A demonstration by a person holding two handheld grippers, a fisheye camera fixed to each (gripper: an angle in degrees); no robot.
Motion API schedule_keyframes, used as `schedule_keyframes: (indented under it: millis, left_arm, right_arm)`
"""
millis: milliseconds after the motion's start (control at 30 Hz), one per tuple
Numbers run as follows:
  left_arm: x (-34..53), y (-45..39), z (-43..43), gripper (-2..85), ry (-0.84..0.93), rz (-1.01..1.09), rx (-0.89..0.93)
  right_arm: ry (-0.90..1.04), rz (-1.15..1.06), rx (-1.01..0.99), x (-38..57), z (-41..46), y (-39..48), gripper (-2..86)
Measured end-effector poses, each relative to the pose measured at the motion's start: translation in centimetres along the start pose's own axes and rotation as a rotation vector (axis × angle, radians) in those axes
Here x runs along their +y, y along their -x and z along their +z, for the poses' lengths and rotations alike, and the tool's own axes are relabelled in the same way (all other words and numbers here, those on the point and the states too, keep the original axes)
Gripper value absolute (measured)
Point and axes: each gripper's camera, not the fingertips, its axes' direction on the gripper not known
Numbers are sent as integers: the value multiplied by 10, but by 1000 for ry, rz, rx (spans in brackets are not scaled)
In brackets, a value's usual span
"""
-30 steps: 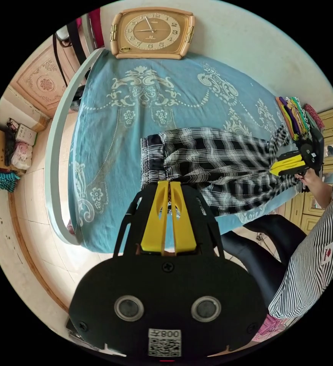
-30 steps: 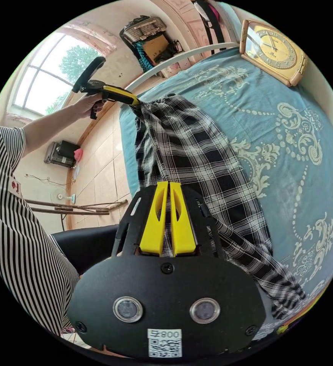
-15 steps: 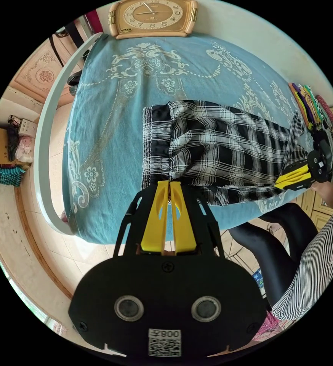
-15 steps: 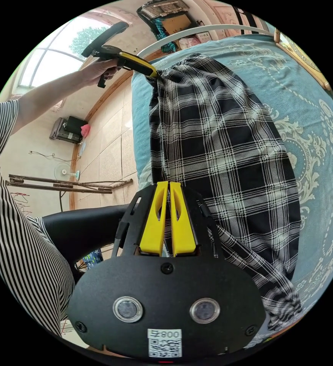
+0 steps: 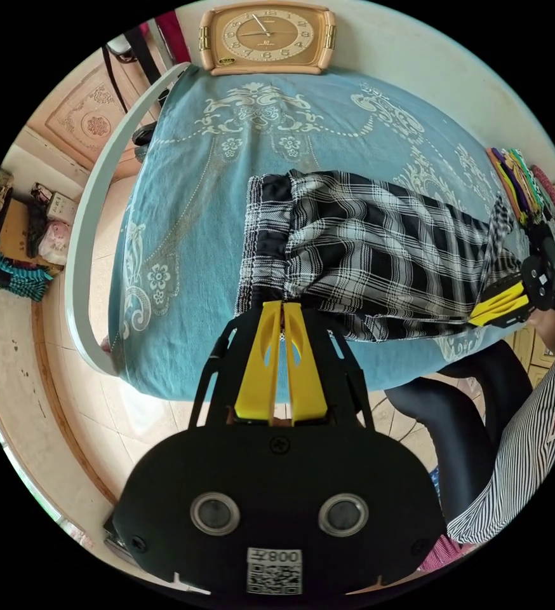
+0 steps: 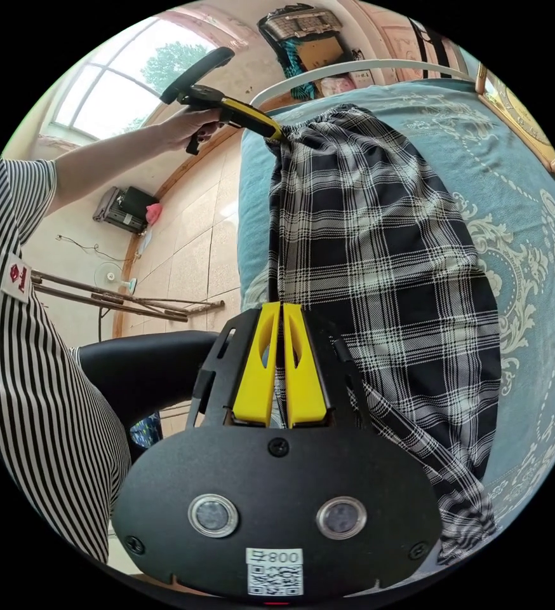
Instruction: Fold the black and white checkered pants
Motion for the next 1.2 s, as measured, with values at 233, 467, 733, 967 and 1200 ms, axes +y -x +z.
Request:
schedule_keyframes:
  millis: [233,467,733,967,1200]
  left_arm:
    - [21,0,32,5,-38,-23,-15]
    - [33,-1,60,5,-49,-33,-41]
    - [44,-4,102,4,27,-123,-54]
    - [68,-6,111,4,-94,-220,-2]
    - [117,-15,131,3,-204,-435,145]
  right_arm:
    - [0,-36,47,18,26,10,4]
    - [-8,-57,62,37,33,17,4]
    - [14,-2,73,58,28,21,5]
    - [-32,15,132,89,18,30,5]
    - [-129,134,151,131,-4,31,8]
